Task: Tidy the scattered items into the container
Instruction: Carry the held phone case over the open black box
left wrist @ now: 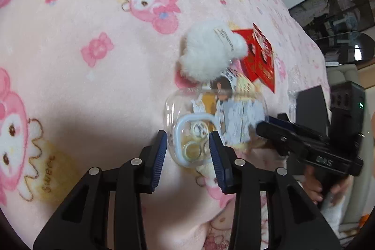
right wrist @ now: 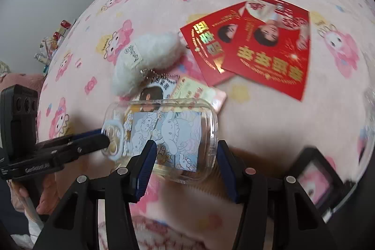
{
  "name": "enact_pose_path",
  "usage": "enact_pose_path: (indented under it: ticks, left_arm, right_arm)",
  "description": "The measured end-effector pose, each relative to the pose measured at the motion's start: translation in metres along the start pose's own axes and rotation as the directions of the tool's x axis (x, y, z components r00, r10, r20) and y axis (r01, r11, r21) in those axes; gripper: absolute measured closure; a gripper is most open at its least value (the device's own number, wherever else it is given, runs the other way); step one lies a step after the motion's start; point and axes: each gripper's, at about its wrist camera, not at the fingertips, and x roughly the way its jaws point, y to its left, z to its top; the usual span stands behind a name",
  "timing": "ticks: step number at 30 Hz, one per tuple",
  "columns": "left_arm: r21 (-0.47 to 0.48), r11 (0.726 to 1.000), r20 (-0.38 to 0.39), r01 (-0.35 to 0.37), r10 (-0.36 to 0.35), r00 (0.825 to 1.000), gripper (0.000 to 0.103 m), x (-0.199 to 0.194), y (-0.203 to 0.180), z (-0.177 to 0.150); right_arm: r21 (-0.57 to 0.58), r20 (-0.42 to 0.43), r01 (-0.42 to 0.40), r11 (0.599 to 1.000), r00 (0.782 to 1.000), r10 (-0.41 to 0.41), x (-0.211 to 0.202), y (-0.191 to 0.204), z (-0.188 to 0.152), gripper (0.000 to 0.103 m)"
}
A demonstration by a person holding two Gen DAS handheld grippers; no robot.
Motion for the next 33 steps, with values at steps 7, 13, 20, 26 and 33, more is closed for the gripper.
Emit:
enact_pose_path:
  ticks: [7, 13, 20, 26, 33]
  left_arm:
    - [-0.041, 0.999, -0.003, -0.007, 0.007, 1.0, 0.064, 0.007, 0.002, 0.005]
    - [-0.011, 1.0, 0.011, 0.0, 0.0, 1.0, 0.062, -0.014, -0.015, -0.008]
    - [0.088, 0.995, 0.044, 0.053, -0.057, 0.997, 0.062, -0.057, -0.06, -0.024]
    - [0.209, 0.975, 0.052, 0.078, -0.091, 0.994, 0.062, -0.077, -0.125, -0.042]
    - [0.331, 0.929, -0.006, 0.164, -0.172, 0.985, 0.062, -0.059, -0.219, -0.065]
  right_arm:
    - [0.019, -0.005, 0.011, 1.0, 1.0, -0.011, 0.019, 0.001, 0.016, 0.054]
    - [0.014, 0.013, 0.041, 0.999, 0.999, -0.041, 0.016, 0.023, 0.007, 0.054]
    - [0.041, 0.112, 0.075, 0.996, 0.991, -0.079, -0.049, 0.03, -0.021, 0.054]
    - [0.111, 0.234, 0.062, 0.992, 0.968, -0.087, -0.131, 0.001, -0.062, 0.054]
    - [0.209, 0.323, 0.106, 0.972, 0.931, -0.171, -0.207, -0.055, -0.11, 0.054]
